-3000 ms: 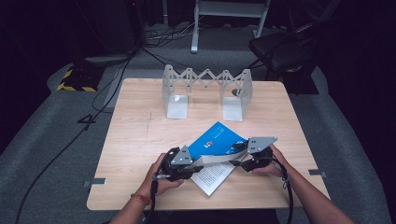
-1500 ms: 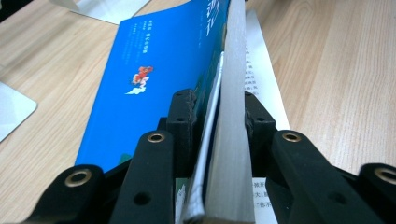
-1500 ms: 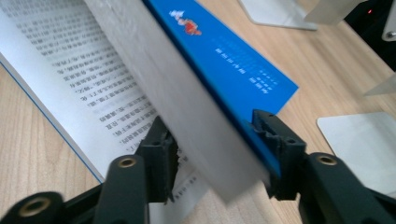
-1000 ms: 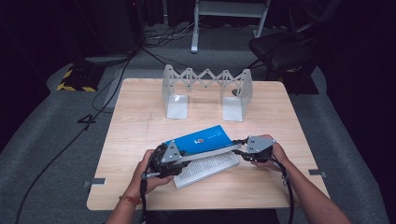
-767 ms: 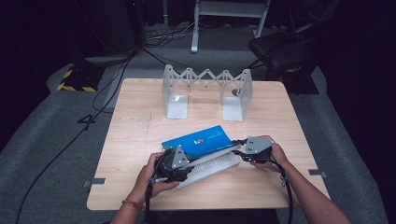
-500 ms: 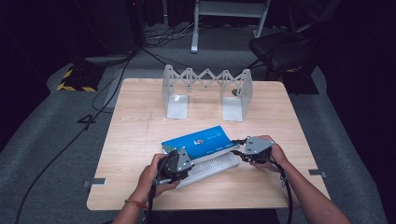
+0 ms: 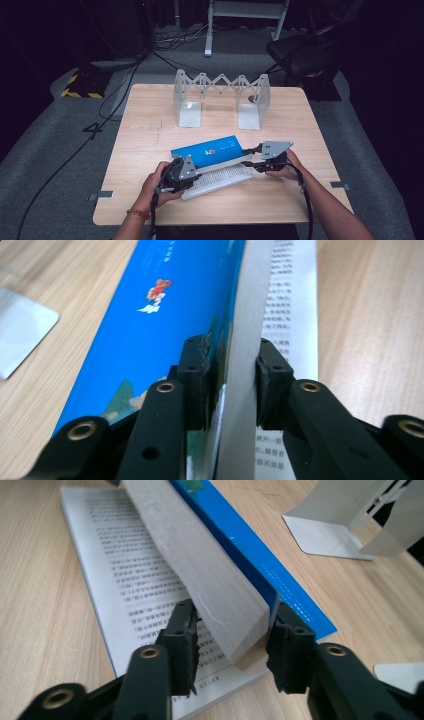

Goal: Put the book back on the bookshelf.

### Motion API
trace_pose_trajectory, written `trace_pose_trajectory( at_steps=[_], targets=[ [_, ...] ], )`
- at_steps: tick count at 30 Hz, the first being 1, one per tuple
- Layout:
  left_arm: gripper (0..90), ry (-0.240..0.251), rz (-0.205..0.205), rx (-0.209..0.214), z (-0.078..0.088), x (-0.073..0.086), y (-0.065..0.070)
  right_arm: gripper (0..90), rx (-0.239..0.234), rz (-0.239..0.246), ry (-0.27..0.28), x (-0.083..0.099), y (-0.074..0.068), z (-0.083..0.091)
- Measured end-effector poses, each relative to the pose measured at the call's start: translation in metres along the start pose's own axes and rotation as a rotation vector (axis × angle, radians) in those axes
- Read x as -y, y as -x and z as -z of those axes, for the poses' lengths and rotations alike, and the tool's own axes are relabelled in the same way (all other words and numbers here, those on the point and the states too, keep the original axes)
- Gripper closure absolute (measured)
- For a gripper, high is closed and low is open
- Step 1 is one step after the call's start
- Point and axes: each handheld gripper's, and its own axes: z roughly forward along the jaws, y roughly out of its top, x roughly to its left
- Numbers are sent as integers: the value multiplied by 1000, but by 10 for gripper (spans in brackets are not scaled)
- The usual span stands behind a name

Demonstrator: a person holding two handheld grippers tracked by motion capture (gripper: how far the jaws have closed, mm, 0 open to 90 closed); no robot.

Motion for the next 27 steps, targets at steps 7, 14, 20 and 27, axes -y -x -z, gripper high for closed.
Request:
trace_pose_trajectory(
  at_steps=[7, 14, 20, 27],
  targets=[
    [640, 21, 15, 8, 0, 2, -14, 690, 33, 43, -23, -6, -16, 0],
    [593, 59, 9, 61, -18, -16, -17, 722, 69, 17, -37, -2, -25, 32],
    [508, 43, 3, 26, -28, -28, -9, 726, 86, -8, -40, 9, -28, 46],
    [364, 90, -1, 16, -21, -47, 14, 724, 79, 1, -59, 9, -30, 43]
  ],
)
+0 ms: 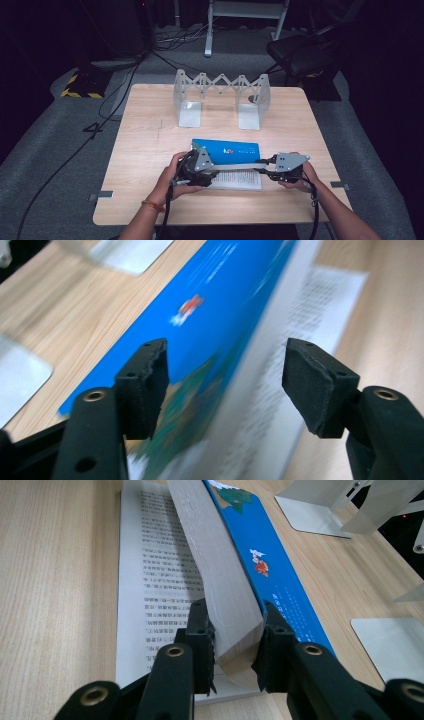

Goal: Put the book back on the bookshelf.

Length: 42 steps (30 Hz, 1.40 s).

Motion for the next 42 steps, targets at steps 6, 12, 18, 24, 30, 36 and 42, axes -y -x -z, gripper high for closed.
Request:
trace_pose_trajectory(
  at_steps=[6, 12, 18, 24, 30, 36, 42],
  targets=[
    [319, -68, -48, -33, -21, -15, 17, 723, 2, -5, -2, -1, 0, 1],
    [534, -93, -17, -77, -28, -6, 14, 718, 3, -2, -4, -3, 0, 0],
    [643, -39, -7, -37, -27, 4, 8, 636, -6, -61, 68, -2, 5, 1],
    [633, -43, 18, -31, -26, 3, 7, 674, -20, -74, 95, 0, 9, 0],
    [477, -82, 30, -40, -30, -8, 16, 712, -8, -22, 66, -16, 2, 0],
    [466, -101, 4, -87, -36, -15, 28, 722, -2, -5, 48, -28, -4, -2],
    [654, -38, 13, -82, -33, -7, 22, 657, 12, -33, 41, -31, -4, -3]
  ],
)
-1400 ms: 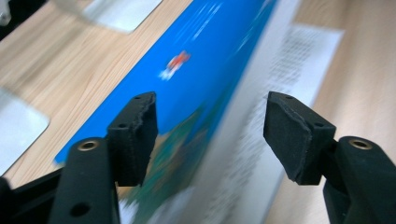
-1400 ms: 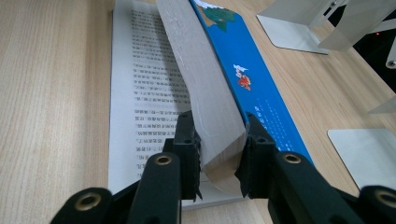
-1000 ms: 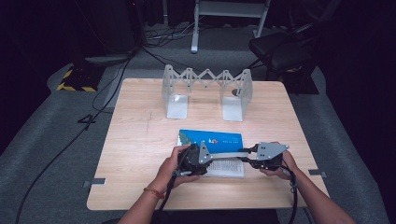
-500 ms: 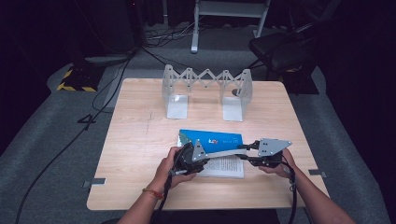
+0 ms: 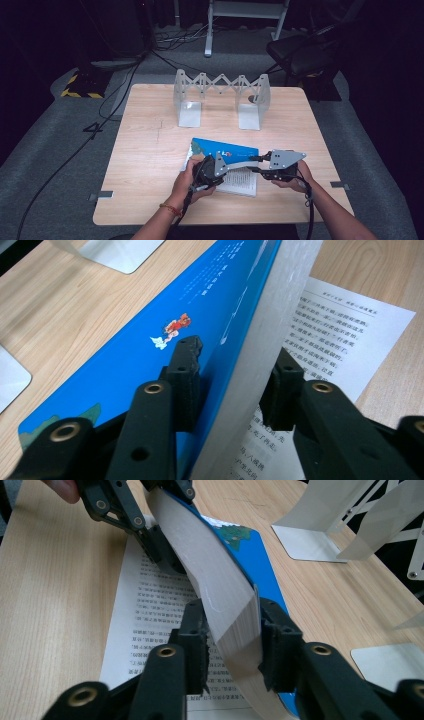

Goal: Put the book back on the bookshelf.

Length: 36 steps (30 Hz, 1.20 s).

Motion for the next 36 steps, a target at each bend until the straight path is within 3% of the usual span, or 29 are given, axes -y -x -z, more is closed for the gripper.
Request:
trace_pose_trajectory(
  at_steps=[2, 4, 8, 10, 11, 13, 15, 17, 20, 25, 29, 32, 36],
  targets=[
    [675, 14, -2, -3, 1, 2, 0, 591, 13, -13, 12, 0, 0, 0],
    [689, 50, 22, 6, 3, 6, -3, 489, 14, -67, 48, 2, 6, 4],
    [698, 108, 51, 20, 8, 11, -9, 410, 48, -205, 76, 22, 25, 16],
    [702, 128, 64, 24, 10, 13, -11, 407, 75, -253, 52, 35, 33, 17],
    [703, 128, 64, 24, 10, 13, -11, 407, 75, -253, 52, 35, 33, 17],
    [704, 146, 79, 32, 13, 14, -14, 399, 107, -265, -19, 49, 39, 13],
    [703, 166, 101, 41, 15, 16, -16, 400, 101, -310, -49, 61, 45, 7],
    [704, 183, 112, 43, 18, 17, -19, 400, 130, -294, -97, 67, 48, 2],
    [706, 209, 126, 44, 24, 20, -23, 399, 114, -336, -100, 77, 52, -5],
    [707, 228, 140, 49, 29, 23, -26, 380, 91, -332, -164, 87, 49, -24],
    [707, 229, 141, 59, 28, 23, -26, 390, 11, -360, -113, 87, 45, -34],
    [707, 244, 143, 57, 28, 23, -25, 412, 9, -355, -109, 86, 44, -38],
    [707, 255, 149, 57, 29, 24, -26, 447, 10, -381, -43, 83, 45, -33]
  ],
)
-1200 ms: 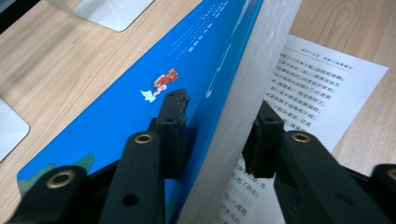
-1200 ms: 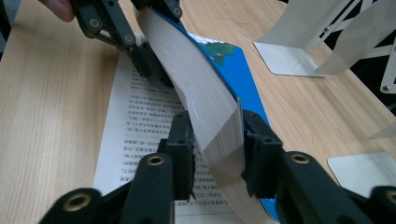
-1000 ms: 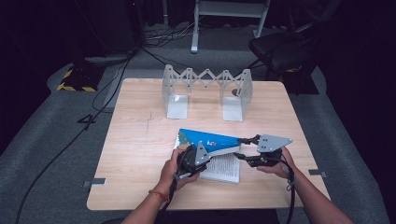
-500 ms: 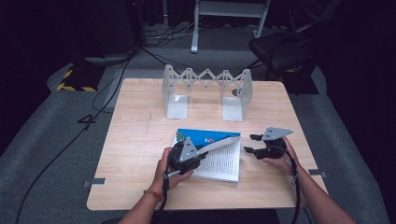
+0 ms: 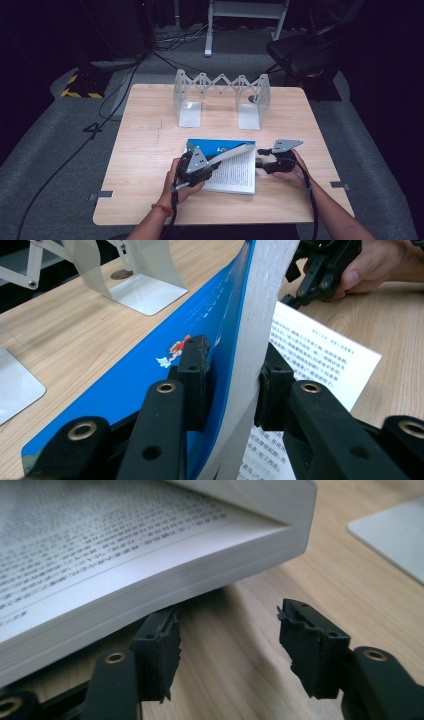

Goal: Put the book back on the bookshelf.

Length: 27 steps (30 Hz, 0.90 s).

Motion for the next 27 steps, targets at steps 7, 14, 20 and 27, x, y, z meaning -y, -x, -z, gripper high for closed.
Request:
trace_pose_trajectory(
  at_steps=[7, 14, 20, 27],
  targets=[
    [706, 63, 48, 13, 8, -2, -3, 515, 41, -36, 152, -21, -6, 20],
    [701, 74, 43, 24, 8, -6, 5, 539, 48, -30, 200, -35, -11, 28],
    [688, 90, 63, 33, 13, -5, 6, 539, 37, -5, 221, -49, -16, 33],
    [648, 87, 106, 18, 20, 2, 10, 543, -5, -27, 274, -65, -18, 30]
  ],
)
